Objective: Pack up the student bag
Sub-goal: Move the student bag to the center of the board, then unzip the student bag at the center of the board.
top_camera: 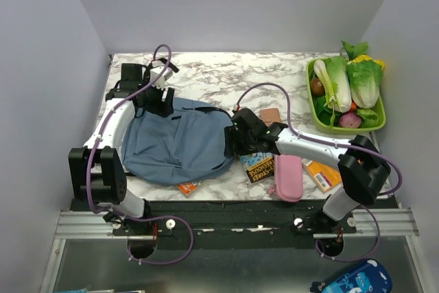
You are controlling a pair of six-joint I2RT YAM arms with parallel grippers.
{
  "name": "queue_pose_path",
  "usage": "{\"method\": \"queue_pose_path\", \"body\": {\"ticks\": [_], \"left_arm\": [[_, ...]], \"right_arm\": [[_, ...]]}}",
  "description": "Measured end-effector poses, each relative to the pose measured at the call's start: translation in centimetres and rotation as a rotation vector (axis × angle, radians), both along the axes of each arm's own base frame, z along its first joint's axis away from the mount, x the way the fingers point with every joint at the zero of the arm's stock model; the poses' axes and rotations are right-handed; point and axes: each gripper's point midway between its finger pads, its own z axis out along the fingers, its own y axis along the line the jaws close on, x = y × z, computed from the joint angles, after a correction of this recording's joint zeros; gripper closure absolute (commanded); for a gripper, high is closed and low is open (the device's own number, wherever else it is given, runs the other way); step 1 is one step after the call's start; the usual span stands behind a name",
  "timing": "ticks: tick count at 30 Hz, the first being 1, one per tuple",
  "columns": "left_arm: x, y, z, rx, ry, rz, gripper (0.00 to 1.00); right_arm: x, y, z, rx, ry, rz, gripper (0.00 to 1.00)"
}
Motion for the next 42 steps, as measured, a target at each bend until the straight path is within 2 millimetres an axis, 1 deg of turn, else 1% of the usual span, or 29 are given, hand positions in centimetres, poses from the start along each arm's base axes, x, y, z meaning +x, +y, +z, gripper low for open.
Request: {"method": "queue_pose_path", "body": {"ticks": [3, 4, 6, 7, 9, 10, 13, 14, 16, 19, 22, 25, 28, 30, 33, 34, 36, 37, 39, 42], "left_arm": [[-0.7, -1.7, -0.2, 0.029, -0.001, -0.113, 0.16], [-0.7, -2.2, -0.3, 0.039, -0.004, -0.143, 0.17], [-0.5, -2.9, -0.5, 0.061, -0.006, -0.196, 0.21], [-0.4, -3.3, -0.7, 0.071, -0.005, -0.221, 0.27], [-0.1, -3.9, -1.4, 0.087, 0.007, -0.261, 0.35], [0.1, -4.1, -1.8, 0.093, 0.020, -0.279, 0.44], [0.9, -4.3, -3.2, 0.102, 0.061, -0.317, 0.58], [0.9, -4.3, -3.8, 0.104, 0.074, -0.327, 0.60], [0.4, -4.2, -4.8, 0.112, 0.100, -0.355, 0.60], [-0.4, -4.0, -5.2, 0.120, 0.114, -0.396, 0.57], [-1.0, -4.0, -5.1, 0.132, 0.108, -0.448, 0.53], [-1.5, -4.1, -5.2, 0.137, 0.108, -0.492, 0.50], [-2.0, -4.0, -5.3, 0.146, 0.115, -0.521, 0.49], [-1.9, -4.0, -5.3, 0.151, 0.111, -0.529, 0.49], [-1.7, -4.0, -5.3, 0.155, 0.098, -0.531, 0.53], [-1.5, -4.0, -5.3, 0.157, 0.089, -0.529, 0.57], [-1.1, -4.1, -5.4, 0.159, 0.073, -0.526, 0.60], [-1.0, -4.1, -5.5, 0.160, 0.068, -0.525, 0.65], [-0.8, -4.2, -5.7, 0.165, 0.059, -0.525, 0.66], [-0.8, -4.6, -6.1, 0.179, 0.048, -0.542, 0.62]], "right_arm": [[0.4, -0.5, 1.0, -0.028, -0.035, 0.003, 0.28], [0.6, -0.6, 1.7, -0.032, -0.052, 0.005, 0.29], [1.3, -0.5, 3.3, -0.029, -0.092, 0.010, 0.30], [1.6, -0.3, 4.3, -0.022, -0.113, 0.012, 0.31], [2.6, 0.4, 6.6, 0.005, -0.165, 0.017, 0.32], [3.0, 0.7, 7.8, 0.017, -0.190, 0.018, 0.32], [4.3, 1.3, 10.8, 0.045, -0.266, 0.021, 0.33], [4.6, 1.5, 11.6, 0.051, -0.287, 0.022, 0.33], [5.5, 1.5, 13.0, 0.063, -0.319, 0.019, 0.33], [6.7, 1.6, 14.5, 0.083, -0.348, 0.012, 0.33], [7.8, 1.3, 14.7, 0.085, -0.353, -0.004, 0.33], [8.4, 1.3, 14.1, 0.081, -0.337, -0.007, 0.32], [8.4, 1.7, 13.1, 0.081, -0.310, 0.008, 0.31], [8.2, 2.0, 12.6, 0.085, -0.291, 0.016, 0.31], [8.0, 2.3, 12.4, 0.098, -0.274, 0.023, 0.31], [7.9, 2.5, 12.5, 0.105, -0.272, 0.026, 0.31], [8.0, 2.6, 12.6, 0.119, -0.270, 0.025, 0.31], [7.9, 2.7, 12.7, 0.125, -0.265, 0.027, 0.31], [7.7, 3.0, 12.8, 0.146, -0.254, 0.032, 0.31], [7.6, 3.5, 12.8, 0.167, -0.241, 0.036, 0.31]]}}
